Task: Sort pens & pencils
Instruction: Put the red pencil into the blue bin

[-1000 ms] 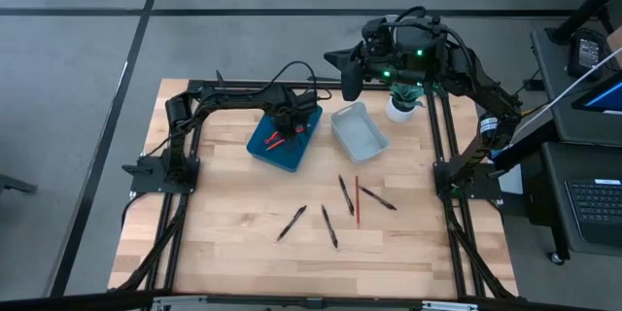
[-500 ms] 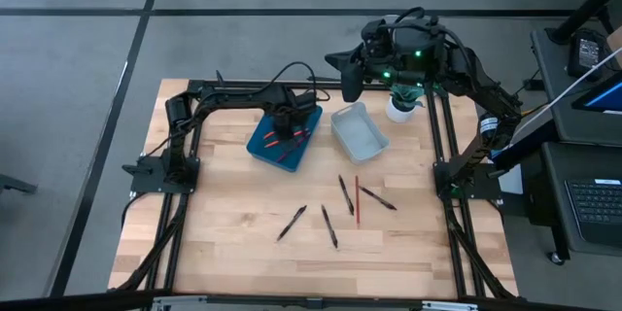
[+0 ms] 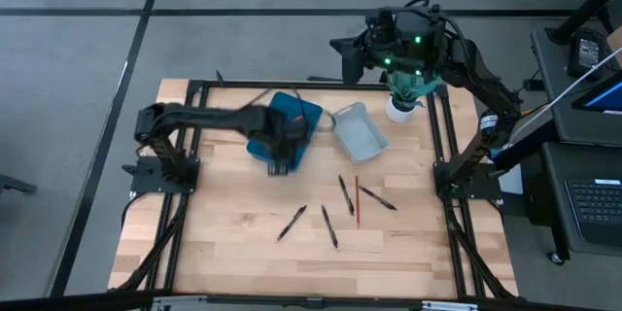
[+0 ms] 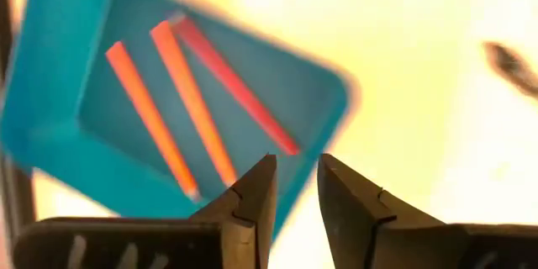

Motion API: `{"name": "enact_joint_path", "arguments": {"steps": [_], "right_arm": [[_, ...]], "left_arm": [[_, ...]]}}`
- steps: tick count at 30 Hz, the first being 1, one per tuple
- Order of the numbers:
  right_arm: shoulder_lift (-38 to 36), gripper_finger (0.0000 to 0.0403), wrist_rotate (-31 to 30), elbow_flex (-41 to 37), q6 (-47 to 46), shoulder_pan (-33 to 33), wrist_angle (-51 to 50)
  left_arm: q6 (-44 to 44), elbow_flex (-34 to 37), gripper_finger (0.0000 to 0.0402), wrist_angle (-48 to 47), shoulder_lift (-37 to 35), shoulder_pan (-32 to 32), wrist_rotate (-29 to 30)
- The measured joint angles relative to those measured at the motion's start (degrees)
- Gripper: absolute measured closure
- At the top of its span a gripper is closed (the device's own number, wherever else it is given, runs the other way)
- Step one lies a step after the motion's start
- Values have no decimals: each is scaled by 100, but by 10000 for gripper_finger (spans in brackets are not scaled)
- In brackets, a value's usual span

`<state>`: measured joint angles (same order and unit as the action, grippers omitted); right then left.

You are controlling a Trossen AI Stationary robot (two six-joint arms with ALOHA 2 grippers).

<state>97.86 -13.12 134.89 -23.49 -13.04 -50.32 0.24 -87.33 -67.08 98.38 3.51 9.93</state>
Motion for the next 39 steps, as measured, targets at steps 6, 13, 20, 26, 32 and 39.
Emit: {"name": "enact_joint_path", "arguments": {"steps": [6, 13, 20, 26, 32, 39], "right_arm": [[0, 389, 273, 0, -50, -288, 14], [0, 389, 585, 0, -310, -384, 58], [0, 389, 724, 0, -345, -382, 204], [0, 389, 869, 0, -348, -382, 265], [-17, 389, 890, 0, -348, -486, 401], [-31, 389, 1322, 2, -494, -726, 603]], "left_arm": [[844, 4, 320, 572, 271, -1281, 26], [1981, 15, 318, 1243, 981, -1604, 176], [2770, -407, 323, 1571, 1467, -1761, 363], [2608, -1105, 321, 1770, 1736, -1876, 407], [3008, -1473, 327, 2050, 1894, -1844, 256], [3100, -1739, 326, 2285, 2352, -1847, 278]]}}
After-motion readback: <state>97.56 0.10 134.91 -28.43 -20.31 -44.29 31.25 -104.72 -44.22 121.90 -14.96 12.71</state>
